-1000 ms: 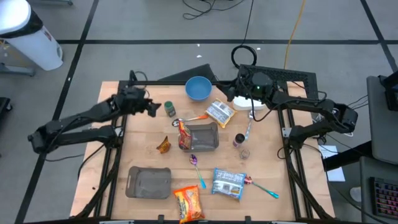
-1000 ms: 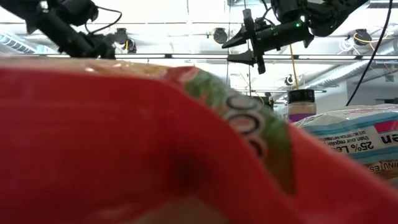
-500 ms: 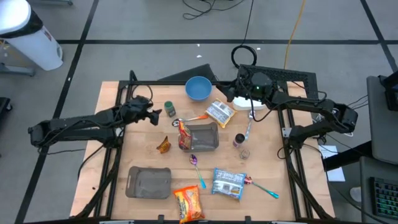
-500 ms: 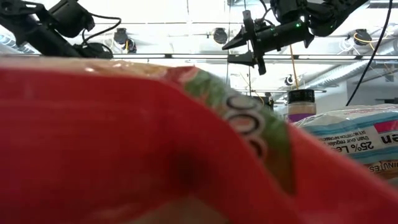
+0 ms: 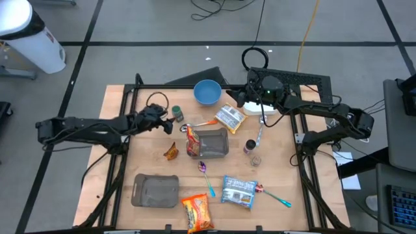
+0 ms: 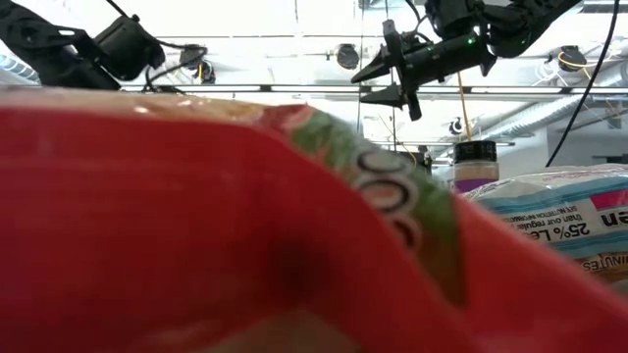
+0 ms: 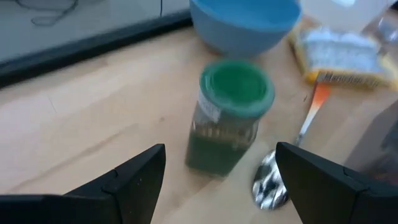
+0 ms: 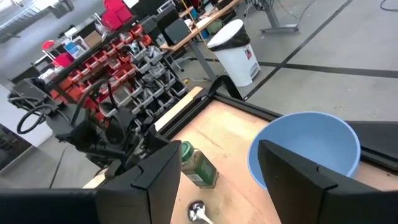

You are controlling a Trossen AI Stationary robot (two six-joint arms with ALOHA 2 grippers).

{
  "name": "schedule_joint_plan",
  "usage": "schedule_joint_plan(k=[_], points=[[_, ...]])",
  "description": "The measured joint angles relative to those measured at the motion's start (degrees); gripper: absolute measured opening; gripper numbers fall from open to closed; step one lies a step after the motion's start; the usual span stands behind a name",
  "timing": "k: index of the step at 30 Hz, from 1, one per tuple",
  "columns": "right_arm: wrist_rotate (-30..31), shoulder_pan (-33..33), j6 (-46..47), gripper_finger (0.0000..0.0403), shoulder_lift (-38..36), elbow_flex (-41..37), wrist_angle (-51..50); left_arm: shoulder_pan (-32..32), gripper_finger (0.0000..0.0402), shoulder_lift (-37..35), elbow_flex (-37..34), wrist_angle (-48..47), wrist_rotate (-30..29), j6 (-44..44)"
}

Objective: Pick & Place Food Item
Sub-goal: Put the green seasoning bottle into the top white bin

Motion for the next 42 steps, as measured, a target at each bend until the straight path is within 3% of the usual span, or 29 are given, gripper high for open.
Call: schedule_joint_plan(k=[20, 33, 42], points=[[-0.2, 0.0, 0.0, 0.0208, 0.0, 0.0, -1.0, -2.1, 0.0306, 16.4, 0.1, 15.2, -1.7, 1.4], [-0.3, 0.2, 0.0, 0.0208, 0.0, 0.0, -1.3, -2.0, 0.0306, 17.3, 0.1, 14.8, -9.1, 4.1], [-0.2, 0.2, 0.0, 0.0208, 0.0, 0.0, -1.3, -1.4, 0.0306, 17.3, 0.1, 19.4, -8.8, 9.2]])
